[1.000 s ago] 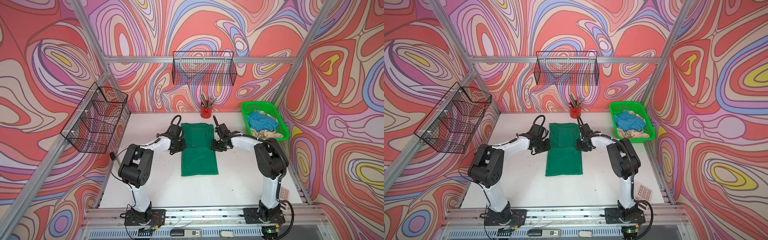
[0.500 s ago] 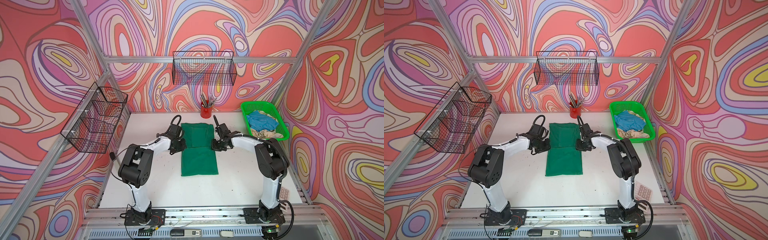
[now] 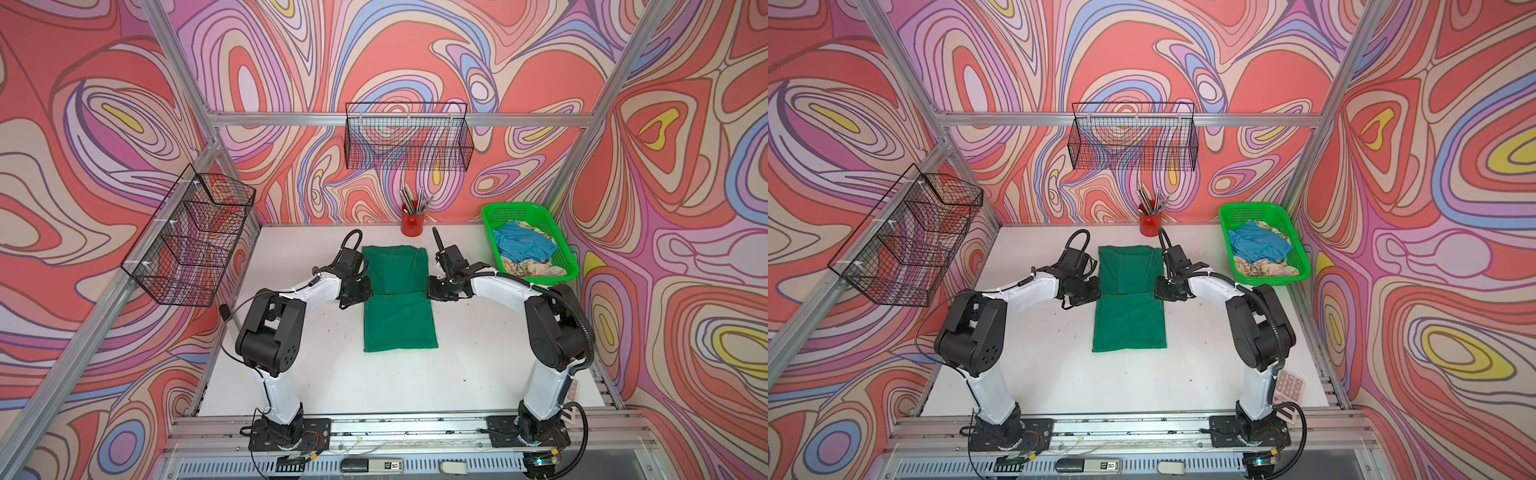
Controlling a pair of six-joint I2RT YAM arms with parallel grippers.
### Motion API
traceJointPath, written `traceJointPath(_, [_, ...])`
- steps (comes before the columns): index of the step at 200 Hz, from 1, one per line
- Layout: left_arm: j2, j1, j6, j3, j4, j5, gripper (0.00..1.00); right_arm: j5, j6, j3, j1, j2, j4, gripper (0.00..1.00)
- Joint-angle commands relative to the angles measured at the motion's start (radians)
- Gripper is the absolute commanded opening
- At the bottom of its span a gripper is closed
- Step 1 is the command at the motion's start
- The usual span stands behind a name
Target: Fold and stack the t-shirts
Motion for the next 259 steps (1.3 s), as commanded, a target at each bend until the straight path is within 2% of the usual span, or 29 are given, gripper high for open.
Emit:
traceJointPath(1, [-0.007,0.005,0.003,0.024,-0.023,-0.021,0.00,0.034,-0.003,-0.011,-0.009,0.000,0.006,0.00])
traceJointPath(46, [-0.002,0.005,0.011,0.014,-0.019,-0.050,0.00,0.051,-0.006,-0.018,-0.008,0.009,0.030,0.00])
traceJointPath(119, [0.034,0.004,0.020,0.030,-0.020,-0.063,0.00,0.062,-0.014,0.054,-0.008,0.110,0.046,0.00])
traceJointPath(123, [0.033,0.005,0.020,0.031,-0.022,-0.065,0.05,0.065,-0.013,0.055,-0.009,0.111,0.046,0.00])
traceJointPath(144, [0.013,0.005,0.020,0.029,-0.032,-0.075,0.37,0.079,-0.016,0.062,-0.009,0.084,0.031,0.20])
traceJointPath(164, [-0.044,0.005,0.021,0.018,-0.054,-0.107,0.51,0.096,-0.020,0.060,-0.009,0.037,-0.003,0.31])
traceJointPath(187, [-0.130,0.003,0.010,-0.002,-0.093,-0.130,0.55,0.061,0.013,0.002,-0.006,-0.048,-0.002,0.34])
traceJointPath(232, [-0.211,-0.072,-0.070,-0.084,-0.124,-0.034,0.54,-0.034,0.086,-0.150,0.032,-0.154,0.042,0.33])
traceJointPath(259, [-0.239,-0.089,-0.085,-0.170,-0.117,-0.016,0.54,-0.037,0.090,-0.230,0.040,-0.186,0.050,0.32])
